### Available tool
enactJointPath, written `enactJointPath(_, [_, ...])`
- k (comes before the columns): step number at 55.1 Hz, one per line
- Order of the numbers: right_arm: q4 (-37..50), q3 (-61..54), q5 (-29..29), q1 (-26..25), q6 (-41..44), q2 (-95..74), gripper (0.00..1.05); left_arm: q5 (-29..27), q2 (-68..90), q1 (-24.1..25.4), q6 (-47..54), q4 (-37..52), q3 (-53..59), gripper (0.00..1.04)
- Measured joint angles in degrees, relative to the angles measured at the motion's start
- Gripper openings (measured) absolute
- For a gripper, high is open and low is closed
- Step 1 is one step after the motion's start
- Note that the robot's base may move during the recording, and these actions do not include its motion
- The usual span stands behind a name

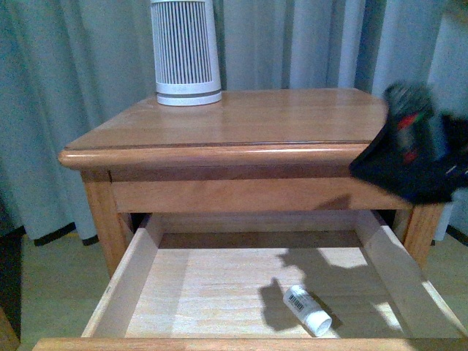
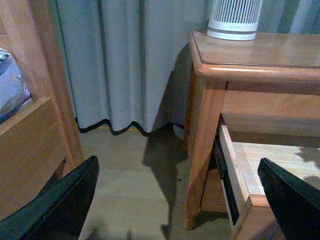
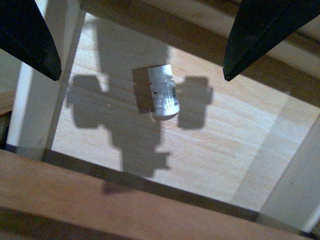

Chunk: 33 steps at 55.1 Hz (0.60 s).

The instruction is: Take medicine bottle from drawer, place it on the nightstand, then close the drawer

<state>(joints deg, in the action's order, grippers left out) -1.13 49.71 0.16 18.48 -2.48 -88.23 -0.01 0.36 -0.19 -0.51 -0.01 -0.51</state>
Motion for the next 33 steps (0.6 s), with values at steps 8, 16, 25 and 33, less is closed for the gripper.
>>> enactJointPath(8, [0.55, 6.23, 0.35, 0.74, 0.52, -9.99, 0.98, 0.0, 0.0, 0.0, 0.0, 0.0, 0.0, 0.98])
enactJointPath(16, [-0.02, 9.53, 1.25, 1.9, 0.46, -16.28, 0.98, 0.0, 0.0, 0.0, 0.0, 0.0, 0.0, 0.98])
enactJointPath(25, [0.55, 10.84, 2.01, 2.69, 0.48, -21.35, 0.98, 0.0, 0.0, 0.0, 0.0, 0.0, 0.0, 0.98])
enactJointPath(33, [1.51, 11.96, 1.99, 2.93, 0.52, -24.28, 0.98, 0.0, 0.0, 0.0, 0.0, 0.0, 0.0, 0.98])
